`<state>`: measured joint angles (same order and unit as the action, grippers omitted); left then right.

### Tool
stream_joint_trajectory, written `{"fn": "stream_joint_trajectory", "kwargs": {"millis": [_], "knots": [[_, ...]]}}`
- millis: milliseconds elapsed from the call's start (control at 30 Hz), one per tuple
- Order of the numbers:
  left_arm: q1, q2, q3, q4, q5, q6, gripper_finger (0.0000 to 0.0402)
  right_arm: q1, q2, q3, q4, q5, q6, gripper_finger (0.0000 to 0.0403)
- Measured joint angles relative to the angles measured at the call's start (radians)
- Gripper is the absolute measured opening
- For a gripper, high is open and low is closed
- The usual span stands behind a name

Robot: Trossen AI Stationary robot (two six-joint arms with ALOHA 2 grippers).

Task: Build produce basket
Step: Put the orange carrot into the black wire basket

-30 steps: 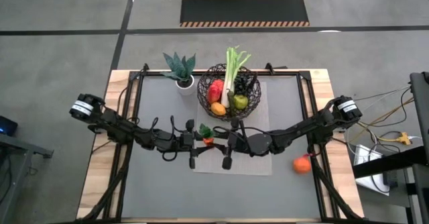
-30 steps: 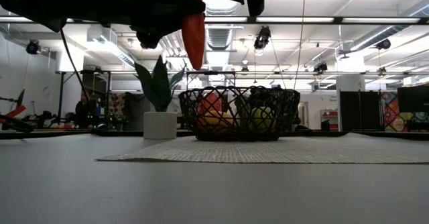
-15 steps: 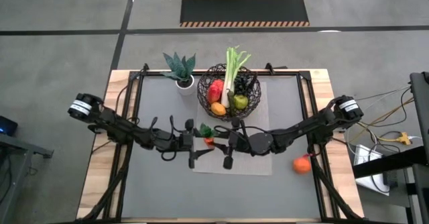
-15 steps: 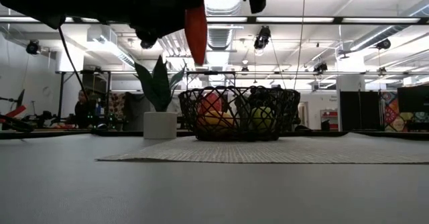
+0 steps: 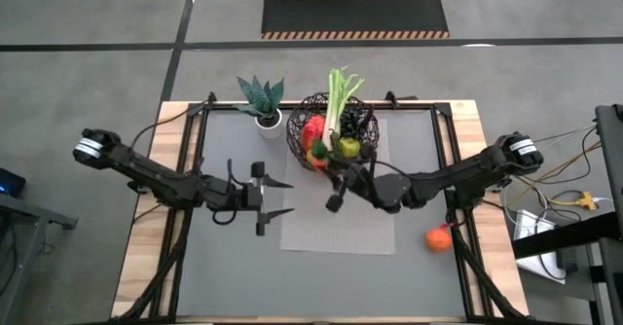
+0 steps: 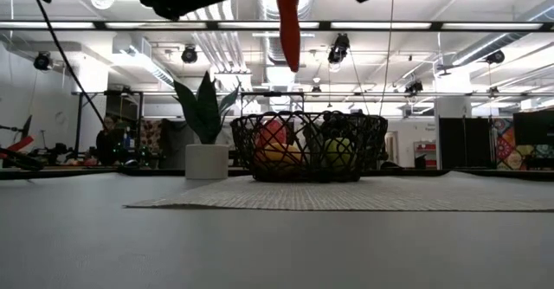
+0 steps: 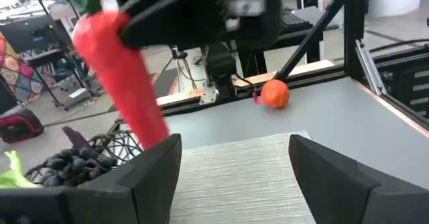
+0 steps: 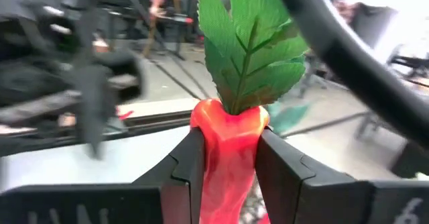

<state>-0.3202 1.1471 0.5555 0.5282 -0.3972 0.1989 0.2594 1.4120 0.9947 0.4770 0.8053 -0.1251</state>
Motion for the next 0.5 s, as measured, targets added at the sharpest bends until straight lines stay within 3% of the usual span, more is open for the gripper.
{"fn": "stream_joint_trajectory", "kwargs": {"millis": [500], "knots": [[0.000, -0.062, -0.014, -0.005, 0.000, 0.022, 0.0258, -0.234, 0.106, -0.041, -0.088, 0.009, 0.237, 0.0097]]}}
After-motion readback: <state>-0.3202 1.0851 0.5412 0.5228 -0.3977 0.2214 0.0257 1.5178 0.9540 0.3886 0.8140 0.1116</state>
